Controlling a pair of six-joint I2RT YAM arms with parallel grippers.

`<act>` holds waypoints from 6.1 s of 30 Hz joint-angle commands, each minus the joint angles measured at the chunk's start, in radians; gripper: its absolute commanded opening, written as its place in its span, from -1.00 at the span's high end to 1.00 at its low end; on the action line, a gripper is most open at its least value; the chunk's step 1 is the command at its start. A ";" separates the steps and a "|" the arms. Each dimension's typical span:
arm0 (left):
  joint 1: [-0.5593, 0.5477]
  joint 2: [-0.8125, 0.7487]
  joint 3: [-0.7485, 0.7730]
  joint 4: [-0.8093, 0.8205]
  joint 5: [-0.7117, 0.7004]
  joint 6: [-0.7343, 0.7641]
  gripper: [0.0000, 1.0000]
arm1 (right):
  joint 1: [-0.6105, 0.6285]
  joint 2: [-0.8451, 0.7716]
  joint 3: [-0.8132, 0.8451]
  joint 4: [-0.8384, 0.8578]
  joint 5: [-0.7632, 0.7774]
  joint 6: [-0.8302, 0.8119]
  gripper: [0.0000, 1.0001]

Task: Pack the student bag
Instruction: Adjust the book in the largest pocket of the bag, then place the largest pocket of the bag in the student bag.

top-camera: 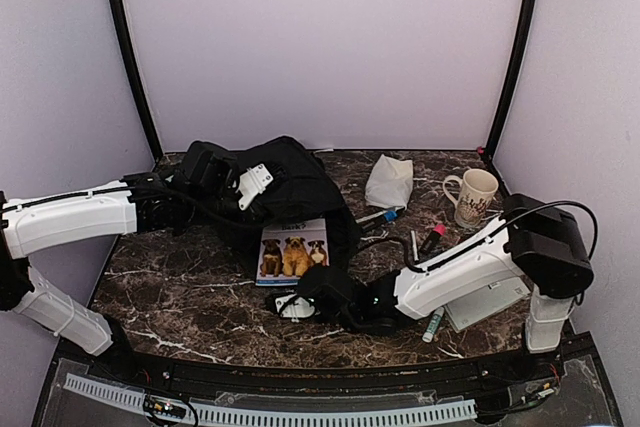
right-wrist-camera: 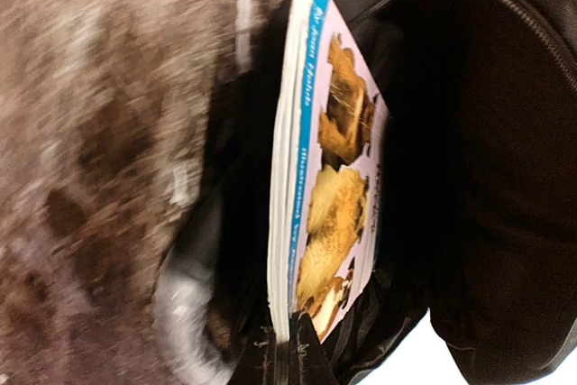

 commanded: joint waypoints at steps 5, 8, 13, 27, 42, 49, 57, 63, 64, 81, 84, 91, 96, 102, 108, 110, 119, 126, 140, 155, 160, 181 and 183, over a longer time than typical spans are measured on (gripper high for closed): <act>0.007 -0.039 -0.003 0.066 0.046 -0.010 1.00 | 0.084 -0.010 -0.276 0.554 0.123 -0.438 1.00; 0.007 -0.037 -0.002 0.063 0.053 -0.012 1.00 | 0.081 -0.017 -0.279 0.568 0.121 -0.455 1.00; 0.007 -0.031 0.002 0.058 0.068 -0.013 1.00 | 0.074 -0.017 -0.305 0.684 0.105 -0.556 1.00; 0.007 -0.014 0.011 0.036 0.142 -0.015 1.00 | -0.073 0.064 -0.196 0.778 0.000 -0.679 1.00; 0.013 -0.005 0.008 0.039 0.138 -0.010 1.00 | -0.041 0.021 -0.365 0.988 -0.178 -0.832 1.00; 0.015 0.010 0.013 0.031 0.171 -0.010 1.00 | -0.014 -0.033 -0.406 1.032 -0.155 -0.895 1.00; 0.015 -0.009 0.010 0.022 0.260 0.005 1.00 | -0.080 0.000 -0.295 0.923 -0.161 -0.814 1.00; 0.015 -0.028 0.003 0.023 0.280 0.015 1.00 | -0.120 0.070 -0.239 0.853 -0.175 -0.742 1.00; 0.015 -0.032 0.001 0.025 0.281 0.016 1.00 | -0.124 0.077 -0.237 0.843 -0.179 -0.733 1.00; 0.015 -0.046 -0.001 0.015 0.322 0.022 1.00 | -0.134 -0.105 0.159 -0.442 -0.493 0.084 -0.01; 0.015 -0.040 0.004 0.005 0.338 0.021 1.00 | -0.138 -0.093 0.186 -0.483 -0.538 0.122 0.02; 0.015 -0.034 0.005 -0.004 0.346 0.023 1.00 | -0.153 -0.023 0.225 -0.470 -0.493 0.139 0.19; 0.015 -0.037 0.005 -0.001 0.349 0.022 1.00 | -0.161 0.003 0.220 -0.405 -0.428 0.146 0.26; 0.015 -0.041 0.007 -0.004 0.364 0.022 1.00 | -0.164 0.033 0.192 -0.305 -0.339 0.100 0.35; 0.015 -0.040 0.006 -0.005 0.385 0.028 1.00 | -0.177 0.111 0.180 -0.174 -0.237 -0.003 0.45; 0.015 -0.037 0.006 -0.006 0.388 0.029 1.00 | -0.187 0.141 0.192 -0.118 -0.196 -0.028 0.49; 0.015 -0.031 0.008 -0.008 0.415 0.026 1.00 | -0.224 0.242 0.259 0.091 -0.056 -0.082 0.65; 0.015 -0.029 0.009 -0.010 0.427 0.027 1.00 | -0.228 0.316 0.261 0.296 0.015 -0.190 0.82; 0.015 -0.014 0.028 -0.032 0.368 0.002 1.00 | -0.211 0.281 0.233 0.248 0.007 -0.121 0.59; 0.020 0.025 0.018 -0.001 0.230 -0.013 1.00 | -0.104 -0.145 0.124 -0.551 -0.582 0.205 0.10; 0.021 0.092 0.034 -0.028 0.218 -0.010 1.00 | -0.122 -0.344 -0.016 -0.713 -0.656 0.253 0.10; -0.192 0.369 0.420 -0.329 0.291 -0.062 -0.34 | -0.892 -0.957 -0.313 -0.970 -0.628 0.242 -0.02; -0.216 0.390 0.451 -0.281 0.324 -0.062 -0.36 | -0.982 -0.954 -0.316 -0.989 -0.650 0.216 -0.02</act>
